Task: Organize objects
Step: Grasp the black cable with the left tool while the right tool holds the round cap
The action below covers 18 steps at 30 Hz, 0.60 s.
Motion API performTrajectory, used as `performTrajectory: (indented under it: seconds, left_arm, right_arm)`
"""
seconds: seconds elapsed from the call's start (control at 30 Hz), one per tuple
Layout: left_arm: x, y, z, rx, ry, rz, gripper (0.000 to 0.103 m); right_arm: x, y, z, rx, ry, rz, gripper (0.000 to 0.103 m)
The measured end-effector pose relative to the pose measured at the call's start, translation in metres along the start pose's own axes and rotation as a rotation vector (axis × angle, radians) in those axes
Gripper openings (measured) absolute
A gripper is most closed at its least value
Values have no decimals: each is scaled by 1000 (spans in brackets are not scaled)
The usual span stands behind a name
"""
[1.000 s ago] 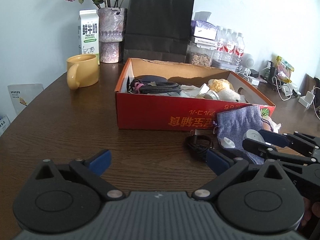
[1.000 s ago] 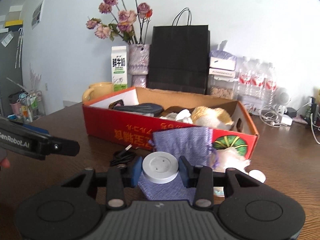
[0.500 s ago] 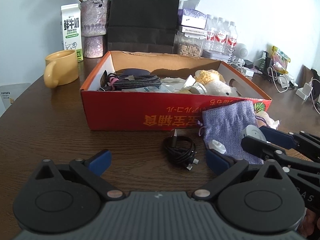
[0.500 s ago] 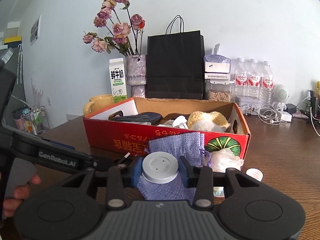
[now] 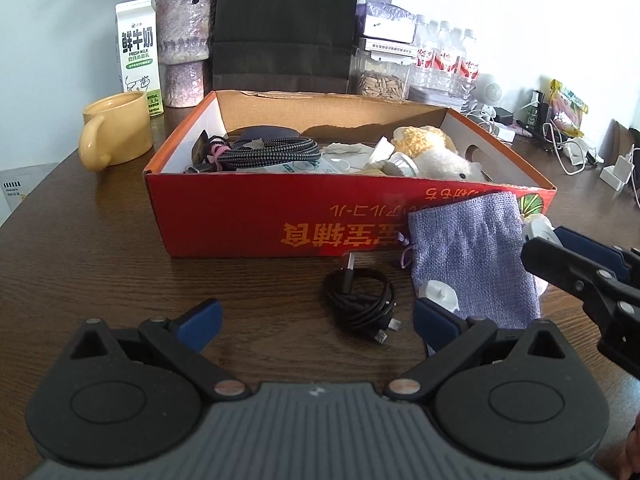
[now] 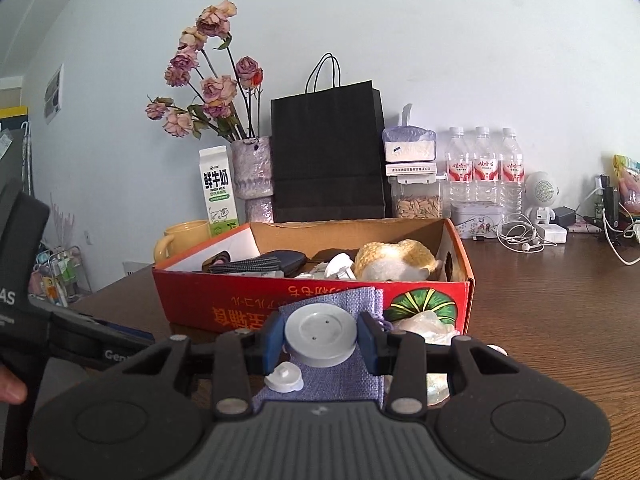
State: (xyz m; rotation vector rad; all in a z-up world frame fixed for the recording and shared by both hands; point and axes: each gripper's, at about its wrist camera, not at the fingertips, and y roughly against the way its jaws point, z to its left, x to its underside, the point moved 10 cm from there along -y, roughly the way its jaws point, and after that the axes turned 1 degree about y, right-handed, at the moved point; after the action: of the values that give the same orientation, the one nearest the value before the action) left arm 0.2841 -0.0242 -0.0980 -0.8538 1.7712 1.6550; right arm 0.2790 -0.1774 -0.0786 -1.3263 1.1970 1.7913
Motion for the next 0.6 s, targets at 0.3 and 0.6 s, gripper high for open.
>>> performTrajectory:
  seconds: [0.3,0.6]
  left_arm:
    - [-3,-19,-5,-12,14,19,98]
    - [-4,-14,-9,31,24,-10,45]
  right_arm:
    - [4,-3,1,6,10,19,38]
    - [6,-4,3,7,17,25,38]
